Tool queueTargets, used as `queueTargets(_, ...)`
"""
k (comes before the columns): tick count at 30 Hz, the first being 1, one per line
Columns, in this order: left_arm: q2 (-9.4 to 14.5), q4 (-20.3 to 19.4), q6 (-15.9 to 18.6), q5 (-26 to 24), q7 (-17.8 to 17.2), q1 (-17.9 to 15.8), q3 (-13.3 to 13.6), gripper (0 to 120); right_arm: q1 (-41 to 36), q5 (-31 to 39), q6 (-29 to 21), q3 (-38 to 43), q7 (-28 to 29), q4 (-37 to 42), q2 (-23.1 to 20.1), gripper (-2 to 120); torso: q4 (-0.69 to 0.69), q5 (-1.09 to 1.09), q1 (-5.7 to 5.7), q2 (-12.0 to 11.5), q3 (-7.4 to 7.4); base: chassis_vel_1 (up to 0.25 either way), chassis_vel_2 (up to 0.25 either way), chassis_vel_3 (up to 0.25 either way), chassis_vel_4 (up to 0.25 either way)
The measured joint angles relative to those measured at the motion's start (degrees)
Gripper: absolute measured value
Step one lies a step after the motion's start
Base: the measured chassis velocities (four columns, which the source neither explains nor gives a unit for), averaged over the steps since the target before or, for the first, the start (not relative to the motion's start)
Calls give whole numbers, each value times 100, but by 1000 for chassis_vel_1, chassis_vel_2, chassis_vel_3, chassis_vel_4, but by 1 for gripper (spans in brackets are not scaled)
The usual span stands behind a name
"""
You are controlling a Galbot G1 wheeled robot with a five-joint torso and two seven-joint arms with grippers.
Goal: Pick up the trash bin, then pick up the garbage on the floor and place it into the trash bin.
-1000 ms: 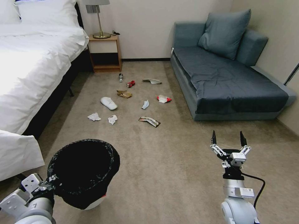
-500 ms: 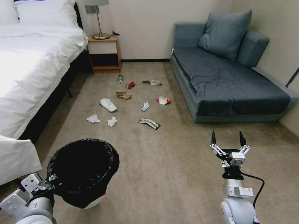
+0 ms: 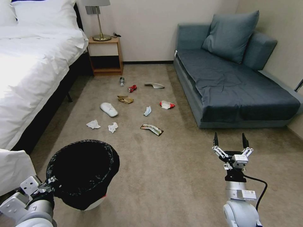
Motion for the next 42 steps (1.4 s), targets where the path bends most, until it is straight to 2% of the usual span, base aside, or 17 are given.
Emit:
queueTargets(25,-51,-51,-30,48,22,18,76,5,-30,-13,18,18,-8,62,30,100,-1,0,-1,0,0,-90,87,89,-81)
queueTargets(42,-68,-74,-68,124,84,30,89,5,-33,-5,35,25,-14,72,21,100,0,-1,-1,0,0,-177,176,176,-169)
